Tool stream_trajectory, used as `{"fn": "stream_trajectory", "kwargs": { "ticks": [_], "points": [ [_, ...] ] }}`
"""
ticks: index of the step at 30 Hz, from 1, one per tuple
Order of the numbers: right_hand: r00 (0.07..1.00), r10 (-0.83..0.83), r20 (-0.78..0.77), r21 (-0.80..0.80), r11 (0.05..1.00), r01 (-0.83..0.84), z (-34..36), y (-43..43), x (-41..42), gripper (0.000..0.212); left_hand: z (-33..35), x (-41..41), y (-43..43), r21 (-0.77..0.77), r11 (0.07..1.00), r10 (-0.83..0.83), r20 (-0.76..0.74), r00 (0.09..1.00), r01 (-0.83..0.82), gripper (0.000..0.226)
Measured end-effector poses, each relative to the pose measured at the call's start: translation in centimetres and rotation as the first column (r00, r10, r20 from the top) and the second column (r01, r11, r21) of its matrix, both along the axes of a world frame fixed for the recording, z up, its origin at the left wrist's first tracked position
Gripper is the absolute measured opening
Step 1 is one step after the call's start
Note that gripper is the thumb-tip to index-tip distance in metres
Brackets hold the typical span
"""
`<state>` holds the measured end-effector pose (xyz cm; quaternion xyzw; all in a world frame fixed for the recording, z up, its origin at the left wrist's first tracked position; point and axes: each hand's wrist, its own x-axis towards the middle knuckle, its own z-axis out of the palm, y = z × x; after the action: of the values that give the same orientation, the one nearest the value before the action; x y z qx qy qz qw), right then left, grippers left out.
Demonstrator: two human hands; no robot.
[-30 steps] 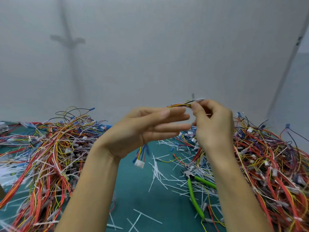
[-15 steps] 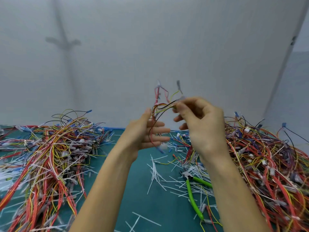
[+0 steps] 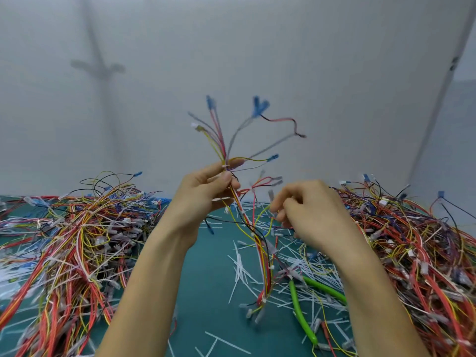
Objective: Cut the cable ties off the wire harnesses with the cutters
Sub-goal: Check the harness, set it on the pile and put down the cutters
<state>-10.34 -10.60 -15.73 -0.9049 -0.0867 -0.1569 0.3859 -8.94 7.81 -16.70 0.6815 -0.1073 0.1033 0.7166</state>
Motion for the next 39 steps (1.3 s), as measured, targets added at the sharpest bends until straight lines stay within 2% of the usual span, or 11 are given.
{"fn": "stream_trajectory", "kwargs": {
  "ticks": [3,5,11,14,17,20,24,30,35,39],
  "points": [
    [0.966,-0.155,0.208,0.113,0.985,0.133,0.3,0.4,-0.2,0.027,0.2,-0.5,-0.6,0.088,0.996,-0.028,0.035,0.999,0.025,0.026],
    [0.945,-0.152,0.289,0.196,0.976,0.097,0.7,0.5,-0.5,0.020,0.3,-0.7,-1.0,0.128,0.991,-0.031,0.052,0.998,0.024,0.025],
    [0.981,0.101,0.163,0.214,0.968,-0.135,0.7,0.7,-0.7,0.012,0.4,-0.7,-2.1,0.151,0.988,-0.027,0.125,0.992,0.008,0.028],
    [0.979,0.115,0.167,0.273,0.949,-0.159,0.5,0.6,-0.4,0.017,0.6,-0.8,-2.4,0.144,0.989,-0.006,0.168,0.986,-0.019,0.036],
    [0.979,0.100,0.179,0.315,0.937,-0.154,0.3,0.4,-0.2,0.016,0.7,-1.0,-2.4,0.131,0.990,0.015,0.215,0.977,-0.044,0.024],
    [0.979,0.035,0.202,0.318,0.943,-0.100,0.1,0.7,0.0,0.020,0.8,-1.2,-2.5,0.201,0.978,-0.003,0.246,0.969,-0.048,0.026],
    [0.976,-0.045,0.215,0.335,0.942,-0.031,0.0,0.7,0.2,0.023,1.1,-1.6,-2.4,0.233,0.971,-0.098,0.185,0.978,0.053,0.029],
    [0.977,-0.034,0.211,0.471,0.879,-0.072,0.1,0.4,0.4,0.016,1.4,-1.6,-2.0,0.114,0.965,-0.248,0.083,0.965,0.238,0.039],
    [0.978,0.011,0.209,0.532,0.838,-0.123,0.2,0.2,0.4,0.015,1.4,-1.5,-1.9,0.080,0.958,-0.281,0.066,0.957,0.276,0.042],
    [0.973,0.062,0.221,0.549,0.817,-0.177,0.2,0.1,0.5,0.012,1.5,-1.5,-2.3,0.041,0.974,-0.226,0.049,0.973,0.224,0.032]
  ]
}}
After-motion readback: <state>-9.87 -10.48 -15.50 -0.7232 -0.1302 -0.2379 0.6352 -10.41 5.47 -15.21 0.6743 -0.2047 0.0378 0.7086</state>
